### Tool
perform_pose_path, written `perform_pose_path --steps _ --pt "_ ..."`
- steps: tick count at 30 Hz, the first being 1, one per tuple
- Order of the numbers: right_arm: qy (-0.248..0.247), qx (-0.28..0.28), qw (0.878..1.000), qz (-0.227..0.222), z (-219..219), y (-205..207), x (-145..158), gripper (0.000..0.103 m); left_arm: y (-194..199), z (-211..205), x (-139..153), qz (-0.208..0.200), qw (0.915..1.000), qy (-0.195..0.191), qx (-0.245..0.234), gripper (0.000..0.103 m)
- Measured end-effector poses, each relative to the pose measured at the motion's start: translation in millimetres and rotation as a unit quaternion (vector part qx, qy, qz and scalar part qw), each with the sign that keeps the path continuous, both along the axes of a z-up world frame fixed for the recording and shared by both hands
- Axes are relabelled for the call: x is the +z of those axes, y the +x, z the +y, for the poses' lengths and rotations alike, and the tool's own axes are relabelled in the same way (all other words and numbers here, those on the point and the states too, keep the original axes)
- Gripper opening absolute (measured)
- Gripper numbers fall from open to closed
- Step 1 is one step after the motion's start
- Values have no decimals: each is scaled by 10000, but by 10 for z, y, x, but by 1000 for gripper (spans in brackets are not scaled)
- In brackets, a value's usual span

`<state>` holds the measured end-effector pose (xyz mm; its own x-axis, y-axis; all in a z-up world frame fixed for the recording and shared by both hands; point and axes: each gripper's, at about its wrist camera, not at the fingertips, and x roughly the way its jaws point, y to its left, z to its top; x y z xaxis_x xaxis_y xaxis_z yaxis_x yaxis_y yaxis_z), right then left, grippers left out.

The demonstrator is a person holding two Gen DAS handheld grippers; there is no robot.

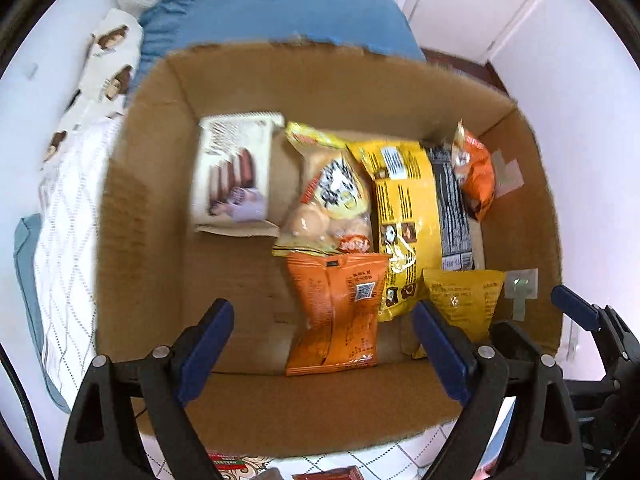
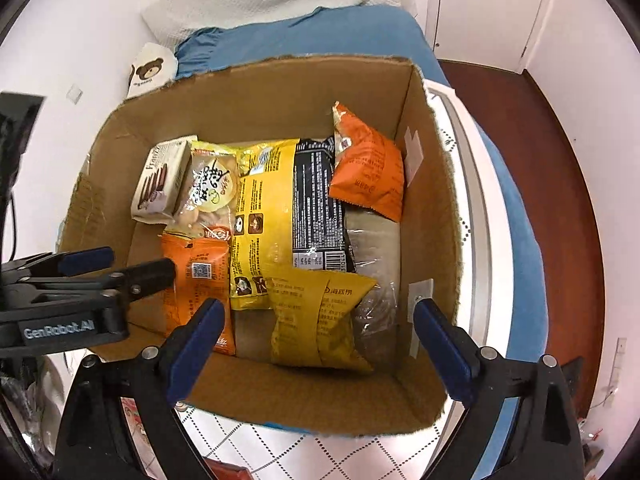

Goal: Organize snacks
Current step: 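Move both tools back toward the remaining snacks on the bed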

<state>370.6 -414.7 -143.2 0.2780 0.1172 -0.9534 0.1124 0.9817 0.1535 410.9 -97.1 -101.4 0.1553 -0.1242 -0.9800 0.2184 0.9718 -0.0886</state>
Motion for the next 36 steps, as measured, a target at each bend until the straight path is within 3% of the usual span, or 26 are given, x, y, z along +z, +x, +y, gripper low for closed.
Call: perform_pose_path --steps 10,19,26,30,32,34,36 --pt "-245 -140 9973 -681 26 -439 389 97 -601 267 606 -1230 9923 65 124 91" --pt "-362 -119 9913 -1260 85 -840 876 97 -1044 311 918 -1704 9854 5 31 91" --pt "-139 -78 9883 -1519 160 -1154 1176 97 -1386 350 1140 -1926 9811 -183 -89 91" --pt "44 -62 9911 -1327 142 -1467 1091 98 -1748 295 977 -1793 9825 -32 -495 91" --pt "114 -110 9934 -1136 101 -1654 946 98 -1959 201 744 -1573 9833 254 -875 91" --pt "186 -172 9965 -799 41 -1865 706 98 -2199 84 410 -1257 9809 512 -1395 91" --pt "213 -273 9985 -424 -30 -2080 421 98 -2443 -36 -29 -797 9731 887 -1970 91"
